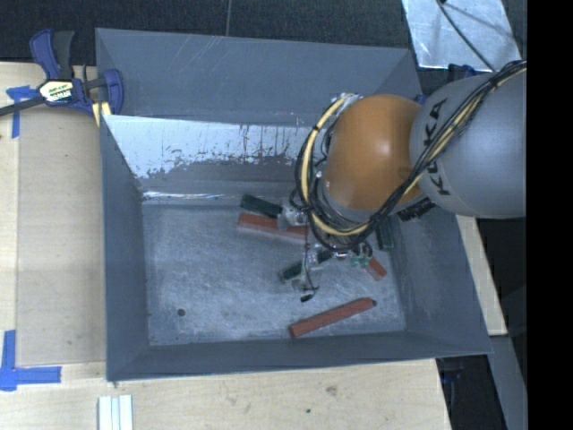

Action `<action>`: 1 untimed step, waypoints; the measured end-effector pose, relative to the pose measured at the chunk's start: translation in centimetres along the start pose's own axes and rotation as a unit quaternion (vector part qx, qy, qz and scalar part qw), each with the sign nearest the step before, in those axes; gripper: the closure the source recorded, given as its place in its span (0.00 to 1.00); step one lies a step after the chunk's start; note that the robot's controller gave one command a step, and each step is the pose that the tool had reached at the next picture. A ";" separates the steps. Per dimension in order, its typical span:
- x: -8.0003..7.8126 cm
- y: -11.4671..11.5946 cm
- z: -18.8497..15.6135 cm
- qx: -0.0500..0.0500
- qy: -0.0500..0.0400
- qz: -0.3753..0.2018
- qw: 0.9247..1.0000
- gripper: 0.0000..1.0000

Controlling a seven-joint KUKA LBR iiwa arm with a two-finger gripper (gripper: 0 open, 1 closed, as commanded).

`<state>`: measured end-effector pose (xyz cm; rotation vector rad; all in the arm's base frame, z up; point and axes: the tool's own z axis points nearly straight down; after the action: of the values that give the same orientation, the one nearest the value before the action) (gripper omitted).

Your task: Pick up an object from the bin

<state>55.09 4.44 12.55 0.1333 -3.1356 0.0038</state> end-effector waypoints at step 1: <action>-2.1 -3.2 5.3 -0.003 -0.003 0.077 0.997 0.00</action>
Offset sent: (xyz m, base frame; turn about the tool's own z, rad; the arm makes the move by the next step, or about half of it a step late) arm 0.0214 -0.0314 -0.0555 0.1556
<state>57.39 1.41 7.22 -0.1096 -3.1426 -0.0051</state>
